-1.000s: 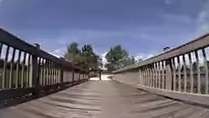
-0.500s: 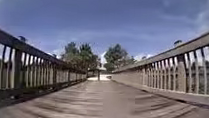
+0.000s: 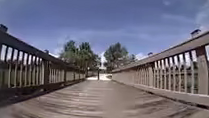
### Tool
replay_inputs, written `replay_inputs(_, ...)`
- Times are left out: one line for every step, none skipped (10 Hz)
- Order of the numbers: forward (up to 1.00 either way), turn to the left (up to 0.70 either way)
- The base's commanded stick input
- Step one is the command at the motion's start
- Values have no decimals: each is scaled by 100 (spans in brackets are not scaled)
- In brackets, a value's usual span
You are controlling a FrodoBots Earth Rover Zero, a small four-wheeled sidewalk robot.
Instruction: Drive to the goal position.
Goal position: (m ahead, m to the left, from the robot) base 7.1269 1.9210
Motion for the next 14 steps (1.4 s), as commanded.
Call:
replay_inputs(85, 4)
replay_inputs(85, 4)
replay_inputs(85, 4)
replay_inputs(85, 4)
replay_inputs(85, 4)
replay_inputs(85, 4)
replay_inputs(85, 4)
replay_inputs(85, 4)
replay_inputs(85, 4)
replay_inputs(85, 4)
replay_inputs(85, 4)
replay_inputs(85, 4)
replay_inputs(85, 4)
replay_inputs(85, 4)
